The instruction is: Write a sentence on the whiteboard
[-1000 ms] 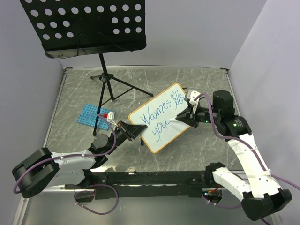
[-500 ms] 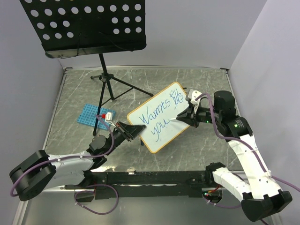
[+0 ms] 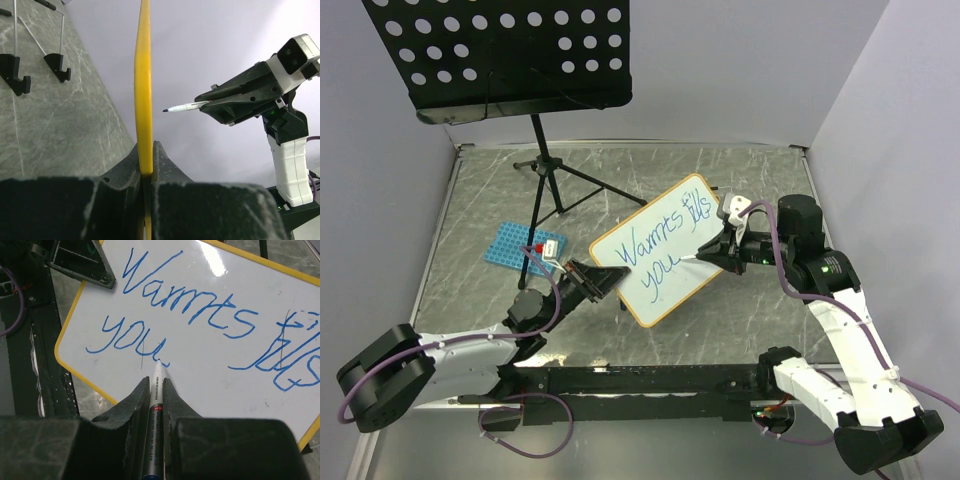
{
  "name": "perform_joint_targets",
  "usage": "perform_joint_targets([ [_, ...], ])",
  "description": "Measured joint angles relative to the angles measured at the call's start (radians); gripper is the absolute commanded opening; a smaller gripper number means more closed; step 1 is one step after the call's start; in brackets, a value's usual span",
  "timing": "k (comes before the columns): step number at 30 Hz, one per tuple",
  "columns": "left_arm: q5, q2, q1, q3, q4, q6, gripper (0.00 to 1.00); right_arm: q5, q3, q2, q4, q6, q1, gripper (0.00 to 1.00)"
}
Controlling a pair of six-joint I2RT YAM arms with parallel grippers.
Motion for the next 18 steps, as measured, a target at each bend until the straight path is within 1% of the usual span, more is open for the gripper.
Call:
perform_joint_targets([
  [18,0.004,-0.025,0.0,-0.012,-0.026,0.026,0.01,-0.032,0.0,-0.003,-0.028,-0.031,0.0,0.0],
])
